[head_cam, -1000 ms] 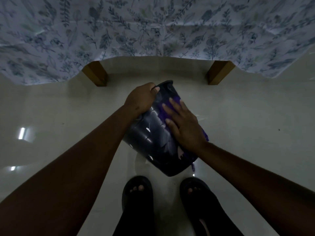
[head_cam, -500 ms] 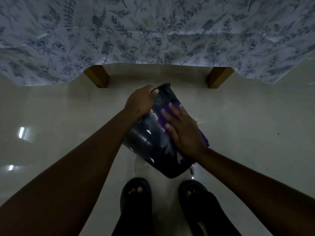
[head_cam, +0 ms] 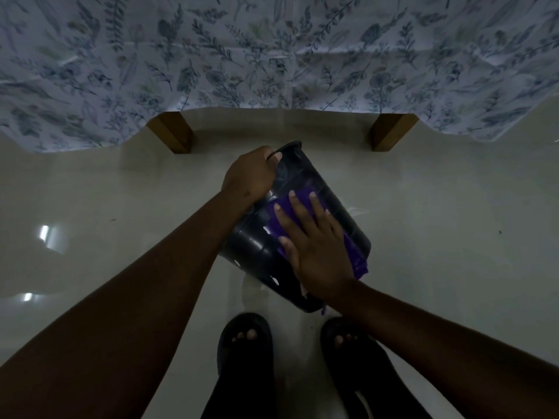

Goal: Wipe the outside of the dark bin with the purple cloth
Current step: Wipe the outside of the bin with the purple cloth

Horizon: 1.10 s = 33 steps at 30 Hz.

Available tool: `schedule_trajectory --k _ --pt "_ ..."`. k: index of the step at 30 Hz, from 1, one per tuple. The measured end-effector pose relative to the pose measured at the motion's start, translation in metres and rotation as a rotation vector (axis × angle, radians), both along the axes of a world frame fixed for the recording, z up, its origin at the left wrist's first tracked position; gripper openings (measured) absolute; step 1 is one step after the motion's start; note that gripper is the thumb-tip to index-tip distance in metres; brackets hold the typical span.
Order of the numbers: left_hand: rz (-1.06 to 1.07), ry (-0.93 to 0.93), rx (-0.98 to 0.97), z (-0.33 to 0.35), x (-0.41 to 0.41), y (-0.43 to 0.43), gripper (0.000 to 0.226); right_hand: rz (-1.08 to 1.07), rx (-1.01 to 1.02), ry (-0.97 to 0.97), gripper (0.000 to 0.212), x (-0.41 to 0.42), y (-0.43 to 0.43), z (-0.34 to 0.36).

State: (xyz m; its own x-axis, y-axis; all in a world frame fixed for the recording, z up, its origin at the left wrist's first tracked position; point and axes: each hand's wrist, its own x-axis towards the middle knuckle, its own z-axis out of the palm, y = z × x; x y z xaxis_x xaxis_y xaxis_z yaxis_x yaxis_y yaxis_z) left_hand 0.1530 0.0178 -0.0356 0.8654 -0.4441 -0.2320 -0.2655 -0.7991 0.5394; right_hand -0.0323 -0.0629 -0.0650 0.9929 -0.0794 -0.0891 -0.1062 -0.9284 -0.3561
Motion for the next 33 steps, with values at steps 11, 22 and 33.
schedule_trajectory --k 11,22,33 --pt "0.098 0.028 0.045 0.002 -0.001 -0.007 0.038 -0.4 0.358 0.014 0.057 0.072 -0.048 -0.009" --pt "0.095 0.048 0.023 0.004 0.0 -0.006 0.038 -0.059 -0.012 0.004 0.06 -0.008 0.022 0.0" --pt "0.095 0.024 0.004 0.009 -0.005 -0.001 0.037 -0.262 0.186 -0.013 0.062 0.056 -0.022 0.0"
